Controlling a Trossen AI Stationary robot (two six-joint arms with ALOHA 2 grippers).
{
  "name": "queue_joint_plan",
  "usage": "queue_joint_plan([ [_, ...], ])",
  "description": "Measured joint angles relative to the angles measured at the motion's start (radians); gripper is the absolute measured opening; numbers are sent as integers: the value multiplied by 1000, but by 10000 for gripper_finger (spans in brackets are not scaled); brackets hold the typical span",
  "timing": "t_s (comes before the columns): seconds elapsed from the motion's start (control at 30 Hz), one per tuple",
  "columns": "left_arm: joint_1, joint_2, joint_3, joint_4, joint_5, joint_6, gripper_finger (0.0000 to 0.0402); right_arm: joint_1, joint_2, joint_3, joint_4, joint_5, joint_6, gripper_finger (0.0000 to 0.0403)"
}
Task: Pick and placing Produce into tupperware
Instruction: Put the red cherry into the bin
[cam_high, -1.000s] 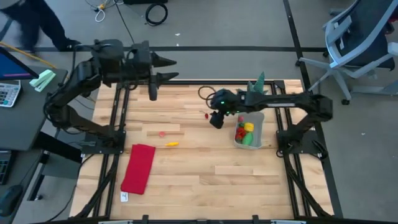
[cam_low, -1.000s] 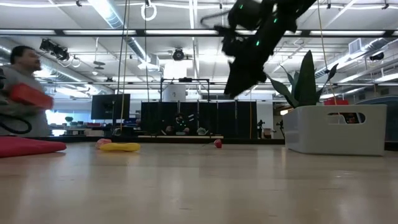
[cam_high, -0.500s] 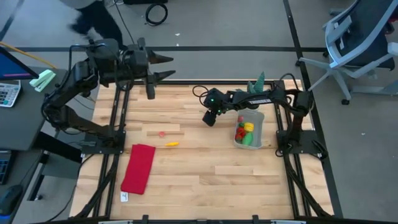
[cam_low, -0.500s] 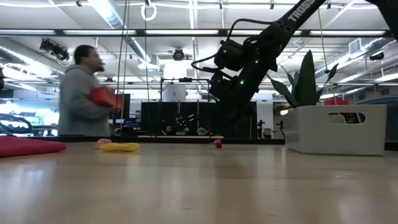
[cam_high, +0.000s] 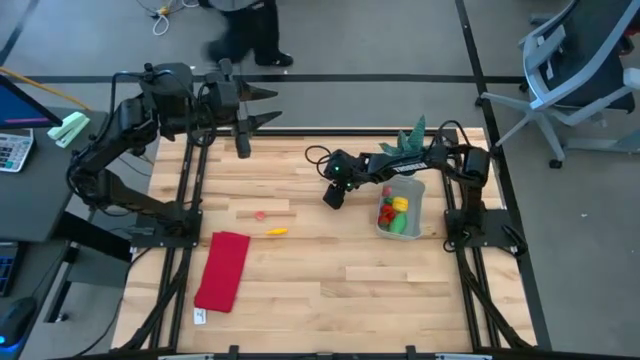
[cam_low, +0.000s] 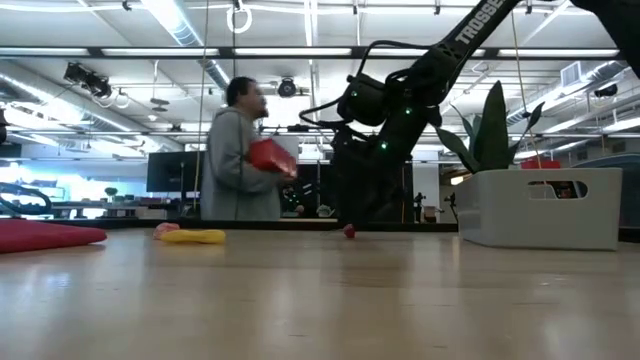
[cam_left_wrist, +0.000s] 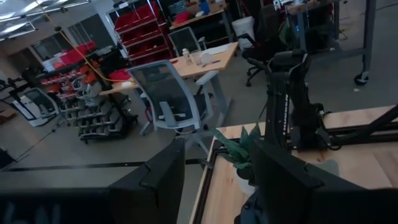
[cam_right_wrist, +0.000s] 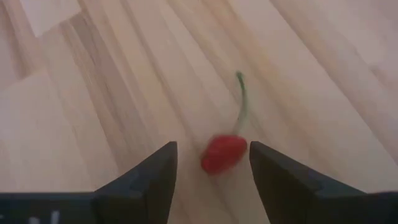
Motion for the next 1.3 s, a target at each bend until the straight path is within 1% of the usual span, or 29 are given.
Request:
queue_joint_plan([
  [0.23,0,0,0,-11,0,-26,182,1,36,1,21,5,1,207],
  [0.37,0,0,0,-18,0,-26,182,3,38,1,28,49,0,189],
  [0.43,0,0,0,-19,0,-26,184,2,33,0,32,56,0,171],
  [0.53,0,0,0,-24,0,-26,185,-3,22,-1,34,63,0,133],
  [0.77,0,1,0,-43,0,-27,175,10,-34,-1,27,88,-23,18],
  [0.8,0,1,0,-42,0,-27,174,16,-54,-1,19,90,-28,12],
  [0.87,0,1,0,-51,0,-27,174,34,-103,-1,-7,100,-35,14],
  [1.0,0,1,0,-71,0,-27,177,96,-253,-1,-143,154,-27,23],
  [1.1,0,1,0,-115,0,-49,177,164,-390,-1,-312,232,42,11],
  [1.2,0,1,0,-173,0,-112,173,234,-515,-1,-501,278,186,6],
  [1.3,0,1,0,-262,0,-147,168,295,-608,1,-694,282,378,13],
])
